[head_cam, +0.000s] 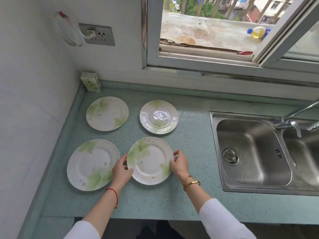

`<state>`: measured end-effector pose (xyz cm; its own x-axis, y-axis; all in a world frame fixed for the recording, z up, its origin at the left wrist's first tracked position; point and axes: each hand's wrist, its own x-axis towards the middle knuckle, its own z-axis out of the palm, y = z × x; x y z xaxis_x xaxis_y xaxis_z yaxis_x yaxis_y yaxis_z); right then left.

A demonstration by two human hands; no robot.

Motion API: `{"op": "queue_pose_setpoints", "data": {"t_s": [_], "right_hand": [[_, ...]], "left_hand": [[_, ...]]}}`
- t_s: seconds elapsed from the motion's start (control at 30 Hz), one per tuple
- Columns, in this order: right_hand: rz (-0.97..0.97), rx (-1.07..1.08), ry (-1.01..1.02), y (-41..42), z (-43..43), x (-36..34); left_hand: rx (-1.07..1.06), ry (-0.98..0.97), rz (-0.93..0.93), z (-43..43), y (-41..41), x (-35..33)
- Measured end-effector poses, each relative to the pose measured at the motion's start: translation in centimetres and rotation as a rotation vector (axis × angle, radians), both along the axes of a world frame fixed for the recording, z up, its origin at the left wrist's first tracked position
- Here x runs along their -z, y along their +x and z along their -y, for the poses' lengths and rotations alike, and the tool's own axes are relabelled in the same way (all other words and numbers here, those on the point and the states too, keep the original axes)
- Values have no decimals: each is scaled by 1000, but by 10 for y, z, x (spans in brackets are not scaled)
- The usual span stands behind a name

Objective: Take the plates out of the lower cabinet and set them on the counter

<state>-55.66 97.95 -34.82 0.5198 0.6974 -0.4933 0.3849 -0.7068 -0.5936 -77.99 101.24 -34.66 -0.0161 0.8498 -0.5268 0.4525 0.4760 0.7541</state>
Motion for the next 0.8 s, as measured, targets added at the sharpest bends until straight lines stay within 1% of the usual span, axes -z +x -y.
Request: {"op": "queue_pose_setpoints", "data": {"t_s": [0.5, 0.63, 0.7, 0.8], "right_hand": [[-2, 13, -3, -5, 2, -1], [-17, 42, -6, -4, 7, -7], [5, 57, 14, -2, 12, -9], [5, 121, 101, -1, 16, -17]], "left_hand": [[63, -4, 48, 1, -4, -6], [77, 3, 7, 3, -10, -9], [77, 20, -2, 5, -13, -12], [40, 78, 13, 11, -18, -22]]}}
